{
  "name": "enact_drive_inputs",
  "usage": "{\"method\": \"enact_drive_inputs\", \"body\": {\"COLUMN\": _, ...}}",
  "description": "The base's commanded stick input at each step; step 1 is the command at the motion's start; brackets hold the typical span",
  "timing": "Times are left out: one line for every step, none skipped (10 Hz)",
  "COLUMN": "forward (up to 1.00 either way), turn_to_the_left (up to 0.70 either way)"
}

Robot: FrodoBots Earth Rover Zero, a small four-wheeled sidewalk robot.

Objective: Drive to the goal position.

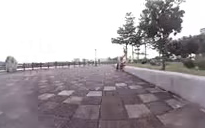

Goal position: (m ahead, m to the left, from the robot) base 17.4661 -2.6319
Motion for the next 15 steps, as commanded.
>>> {"method": "enact_drive_inputs", "body": {"forward": 1.0, "turn_to_the_left": 0.0}}
{"method": "enact_drive_inputs", "body": {"forward": 1.0, "turn_to_the_left": 0.0}}
{"method": "enact_drive_inputs", "body": {"forward": 1.0, "turn_to_the_left": 0.0}}
{"method": "enact_drive_inputs", "body": {"forward": 1.0, "turn_to_the_left": 0.0}}
{"method": "enact_drive_inputs", "body": {"forward": 1.0, "turn_to_the_left": 0.0}}
{"method": "enact_drive_inputs", "body": {"forward": 1.0, "turn_to_the_left": 0.0}}
{"method": "enact_drive_inputs", "body": {"forward": 1.0, "turn_to_the_left": 0.0}}
{"method": "enact_drive_inputs", "body": {"forward": 1.0, "turn_to_the_left": 0.0}}
{"method": "enact_drive_inputs", "body": {"forward": 1.0, "turn_to_the_left": 0.0}}
{"method": "enact_drive_inputs", "body": {"forward": 1.0, "turn_to_the_left": 0.0}}
{"method": "enact_drive_inputs", "body": {"forward": 1.0, "turn_to_the_left": 0.0}}
{"method": "enact_drive_inputs", "body": {"forward": 1.0, "turn_to_the_left": 0.0}}
{"method": "enact_drive_inputs", "body": {"forward": 1.0, "turn_to_the_left": 0.0}}
{"method": "enact_drive_inputs", "body": {"forward": 1.0, "turn_to_the_left": 0.0}}
{"method": "enact_drive_inputs", "body": {"forward": 1.0, "turn_to_the_left": 0.0}}
